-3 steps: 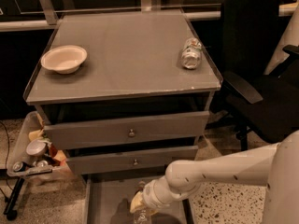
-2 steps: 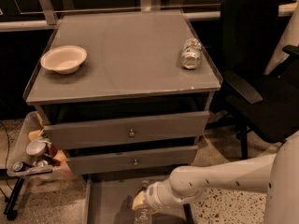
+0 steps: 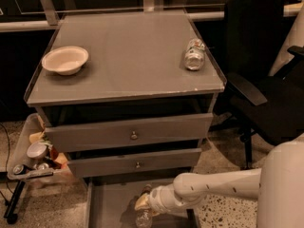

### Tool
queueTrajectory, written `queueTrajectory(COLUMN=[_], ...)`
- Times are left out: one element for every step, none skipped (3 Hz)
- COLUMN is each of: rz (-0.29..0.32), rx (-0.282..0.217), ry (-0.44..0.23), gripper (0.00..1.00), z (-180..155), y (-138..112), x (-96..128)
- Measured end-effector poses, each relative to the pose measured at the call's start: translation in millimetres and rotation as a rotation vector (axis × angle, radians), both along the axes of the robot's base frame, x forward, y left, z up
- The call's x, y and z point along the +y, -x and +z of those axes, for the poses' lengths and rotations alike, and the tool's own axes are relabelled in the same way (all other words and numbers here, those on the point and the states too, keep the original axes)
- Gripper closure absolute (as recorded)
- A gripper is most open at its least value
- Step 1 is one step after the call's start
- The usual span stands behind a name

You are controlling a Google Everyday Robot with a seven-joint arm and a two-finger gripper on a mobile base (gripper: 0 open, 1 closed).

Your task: Place water bottle into bottom drawer

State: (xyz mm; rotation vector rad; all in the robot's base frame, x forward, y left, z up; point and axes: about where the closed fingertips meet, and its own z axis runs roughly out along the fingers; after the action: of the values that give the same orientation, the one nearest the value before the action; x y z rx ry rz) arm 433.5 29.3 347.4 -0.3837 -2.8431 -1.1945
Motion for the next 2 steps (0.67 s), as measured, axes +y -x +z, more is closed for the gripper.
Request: queueTrajectory(rz=[0.007, -0.001], rx=[0.012, 0.012], ry=[-0.009, -0.030], gripper=[1.00, 1.00], z=[-6.9, -38.1], y=[1.2, -10.3], x=[4.1, 17.3])
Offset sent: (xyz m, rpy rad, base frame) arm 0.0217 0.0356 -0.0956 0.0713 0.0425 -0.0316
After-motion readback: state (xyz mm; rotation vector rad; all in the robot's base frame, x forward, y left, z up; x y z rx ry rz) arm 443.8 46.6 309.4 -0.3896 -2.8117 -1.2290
